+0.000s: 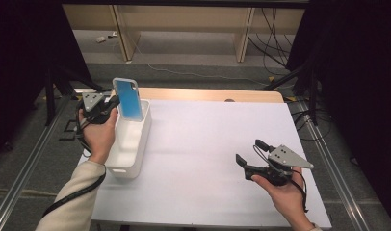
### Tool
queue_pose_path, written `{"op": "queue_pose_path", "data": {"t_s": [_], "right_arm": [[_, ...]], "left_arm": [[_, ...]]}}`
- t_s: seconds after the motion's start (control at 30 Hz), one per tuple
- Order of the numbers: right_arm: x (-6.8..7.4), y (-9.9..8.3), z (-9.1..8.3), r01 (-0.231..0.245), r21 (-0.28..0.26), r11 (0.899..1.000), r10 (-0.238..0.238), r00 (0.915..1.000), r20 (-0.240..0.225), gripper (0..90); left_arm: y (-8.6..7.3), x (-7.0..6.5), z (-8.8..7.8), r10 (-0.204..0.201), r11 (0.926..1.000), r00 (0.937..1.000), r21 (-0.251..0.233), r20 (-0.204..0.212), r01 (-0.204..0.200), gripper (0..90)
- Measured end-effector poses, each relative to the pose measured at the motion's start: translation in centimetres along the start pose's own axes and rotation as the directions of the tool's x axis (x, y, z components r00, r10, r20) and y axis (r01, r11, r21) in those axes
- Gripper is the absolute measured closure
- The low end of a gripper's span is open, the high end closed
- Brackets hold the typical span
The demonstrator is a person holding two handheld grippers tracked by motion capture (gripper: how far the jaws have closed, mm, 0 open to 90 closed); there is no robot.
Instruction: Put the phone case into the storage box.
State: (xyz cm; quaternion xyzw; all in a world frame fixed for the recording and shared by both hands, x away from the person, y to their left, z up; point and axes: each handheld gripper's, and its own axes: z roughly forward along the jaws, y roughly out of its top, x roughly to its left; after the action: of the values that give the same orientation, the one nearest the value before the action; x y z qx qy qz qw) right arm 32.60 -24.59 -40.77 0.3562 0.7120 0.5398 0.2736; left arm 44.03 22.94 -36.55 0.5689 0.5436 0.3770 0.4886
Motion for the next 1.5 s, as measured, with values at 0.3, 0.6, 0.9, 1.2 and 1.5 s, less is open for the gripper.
{"op": "queue_pose_path", "data": {"t_s": [0.3, 0.6, 0.9, 1.2, 1.5], "right_arm": [[0.0, -0.3, -0.5, -0.013, -0.004, 1.000, 0.013, 0.9999, -0.002, 16.4], [0.1, -0.6, -0.5, -0.017, -0.001, 1.000, 0.017, 0.9998, -0.009, 16.4], [0.2, -0.7, -0.5, -0.013, -0.003, 1.000, 0.013, 0.9999, -0.003, 16.3], [0.2, -0.7, -0.5, -0.013, -0.006, 1.000, 0.013, 0.9999, 0.000, 16.2], [0.2, -0.8, -0.4, -0.020, -0.006, 1.000, 0.020, 0.9998, -0.010, 16.2]], "left_arm": [[-0.2, 0.5, 0.5, 0.004, 1.0000, 0.9999, 0.008, -0.015, -0.004, 88.4], [-0.4, 1.0, 1.3, 0.003, 0.9997, 0.9996, 0.023, -0.027, -0.002, 88.4], [-0.3, 1.2, 2.1, -0.001, 0.9993, 0.9993, 0.037, -0.038, 0.002, 88.4], [0.1, 1.3, 2.5, -0.003, 0.9994, 0.9992, 0.034, -0.041, 0.004, 88.3], [-0.1, 1.4, 3.3, 0.001, 0.9982, 0.9990, 0.061, -0.045, 0.002, 88.4]]}}
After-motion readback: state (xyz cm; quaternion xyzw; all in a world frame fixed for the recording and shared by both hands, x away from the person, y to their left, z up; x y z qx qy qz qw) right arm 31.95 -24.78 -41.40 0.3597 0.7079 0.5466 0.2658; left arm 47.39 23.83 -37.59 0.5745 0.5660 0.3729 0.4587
